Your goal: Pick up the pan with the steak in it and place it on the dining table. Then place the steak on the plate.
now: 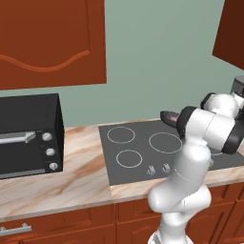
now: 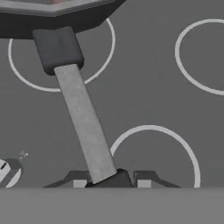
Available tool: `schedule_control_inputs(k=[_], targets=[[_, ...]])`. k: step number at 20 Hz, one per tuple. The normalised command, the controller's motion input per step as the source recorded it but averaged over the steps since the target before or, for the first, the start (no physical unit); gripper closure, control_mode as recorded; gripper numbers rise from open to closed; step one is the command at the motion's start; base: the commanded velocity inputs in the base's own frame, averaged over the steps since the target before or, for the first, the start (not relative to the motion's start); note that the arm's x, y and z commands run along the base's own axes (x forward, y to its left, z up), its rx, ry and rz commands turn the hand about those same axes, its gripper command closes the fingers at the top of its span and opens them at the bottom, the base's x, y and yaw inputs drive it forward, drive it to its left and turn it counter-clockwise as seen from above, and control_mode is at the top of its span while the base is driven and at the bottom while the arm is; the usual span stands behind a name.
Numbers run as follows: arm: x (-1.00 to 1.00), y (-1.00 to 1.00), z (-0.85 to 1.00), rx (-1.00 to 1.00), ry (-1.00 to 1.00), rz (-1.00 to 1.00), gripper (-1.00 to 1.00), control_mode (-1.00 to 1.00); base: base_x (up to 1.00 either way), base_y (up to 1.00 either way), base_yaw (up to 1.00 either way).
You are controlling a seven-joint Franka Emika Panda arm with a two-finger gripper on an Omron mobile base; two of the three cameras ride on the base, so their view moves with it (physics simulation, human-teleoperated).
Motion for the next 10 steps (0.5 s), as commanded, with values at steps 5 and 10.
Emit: schedule_control_inputs(k=[5, 10], targets=[[-0.53, 0.32, 0.1, -0.14, -0.47, 0.0, 1.0, -1.0, 0.0, 0.0, 0.0], [-0.47, 0.44, 0.0, -0.19, -0.5, 0.0, 1.0, -1.0, 0.0, 0.0, 0.0]])
